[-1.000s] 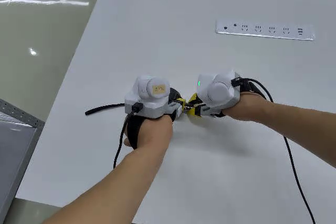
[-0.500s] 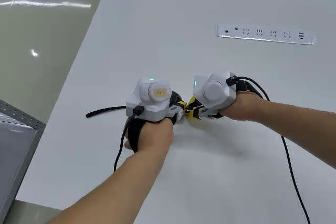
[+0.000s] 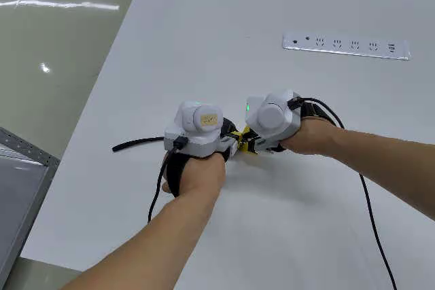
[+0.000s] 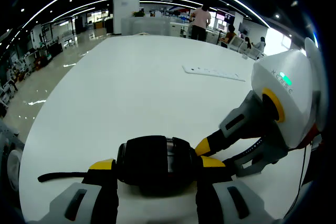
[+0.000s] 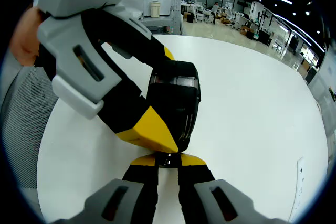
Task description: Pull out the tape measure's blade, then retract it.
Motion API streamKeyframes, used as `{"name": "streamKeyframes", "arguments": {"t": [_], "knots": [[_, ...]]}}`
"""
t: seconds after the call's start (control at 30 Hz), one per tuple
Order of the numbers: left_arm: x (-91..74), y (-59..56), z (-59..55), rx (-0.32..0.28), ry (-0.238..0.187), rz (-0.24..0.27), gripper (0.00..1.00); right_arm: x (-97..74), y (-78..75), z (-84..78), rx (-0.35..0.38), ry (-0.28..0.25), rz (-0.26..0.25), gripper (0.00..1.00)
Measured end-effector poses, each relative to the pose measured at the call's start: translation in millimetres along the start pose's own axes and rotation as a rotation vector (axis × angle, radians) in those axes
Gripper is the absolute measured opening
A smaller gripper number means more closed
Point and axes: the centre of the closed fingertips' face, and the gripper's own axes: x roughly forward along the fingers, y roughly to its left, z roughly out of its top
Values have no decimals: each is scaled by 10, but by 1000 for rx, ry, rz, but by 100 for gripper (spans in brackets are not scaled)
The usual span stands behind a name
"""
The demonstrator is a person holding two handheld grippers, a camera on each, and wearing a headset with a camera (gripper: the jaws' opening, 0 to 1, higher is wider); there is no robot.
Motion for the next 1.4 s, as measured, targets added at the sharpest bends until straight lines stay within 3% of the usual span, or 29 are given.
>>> {"name": "streamKeyframes", "arguments": {"t": [0.8, 1.4], "knots": [[5, 0, 5, 0, -3, 3, 56, 5, -15, 2, 2, 9, -24, 14], [6, 3, 11, -20, -13, 14, 60, 10, -8, 10, -43, 27, -37, 14]]}}
